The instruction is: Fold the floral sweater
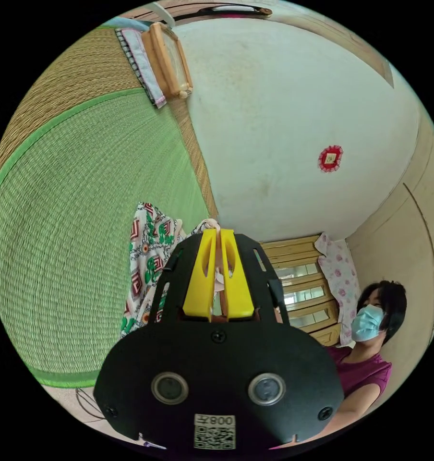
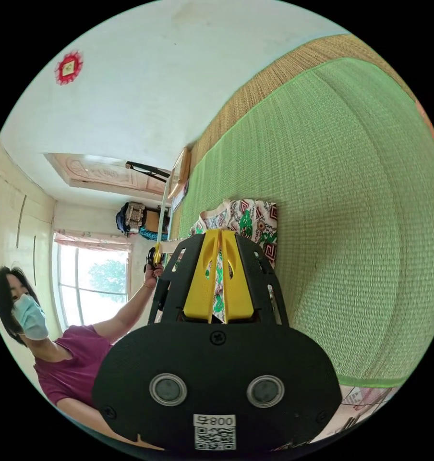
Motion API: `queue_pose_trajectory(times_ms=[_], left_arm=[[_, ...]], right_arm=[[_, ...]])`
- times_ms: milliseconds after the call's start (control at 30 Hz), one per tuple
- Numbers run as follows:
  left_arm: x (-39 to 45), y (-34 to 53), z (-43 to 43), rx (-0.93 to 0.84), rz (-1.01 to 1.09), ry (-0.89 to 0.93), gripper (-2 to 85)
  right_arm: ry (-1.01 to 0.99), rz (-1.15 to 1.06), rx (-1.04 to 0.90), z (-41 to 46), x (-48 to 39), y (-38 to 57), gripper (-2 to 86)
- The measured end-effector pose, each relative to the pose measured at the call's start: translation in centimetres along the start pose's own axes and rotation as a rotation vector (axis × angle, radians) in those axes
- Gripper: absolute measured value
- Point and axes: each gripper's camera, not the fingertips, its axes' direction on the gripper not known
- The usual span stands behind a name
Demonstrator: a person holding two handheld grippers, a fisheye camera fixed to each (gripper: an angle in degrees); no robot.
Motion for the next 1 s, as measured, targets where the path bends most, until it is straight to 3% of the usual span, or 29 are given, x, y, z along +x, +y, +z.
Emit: queue_pose_trajectory(times_ms=[367,900,1000], left_arm=[[-12.8,-2.6,7.0,0.021,-0.119,-0.140,2.0],[-20.6,-1.2,12.6,0.097,-0.151,-0.045,7.1],[-21.5,-0.7,13.4,0.137,-0.159,-0.016,7.8]], right_arm=[[-0.026,0.118,-0.033,5.4,5.1,-7.9,0.3],[-0.233,0.195,0.093,5.4,3.7,-10.2,2.1],[-0.192,0.159,0.104,5.2,0.8,-10.4,2.4]])
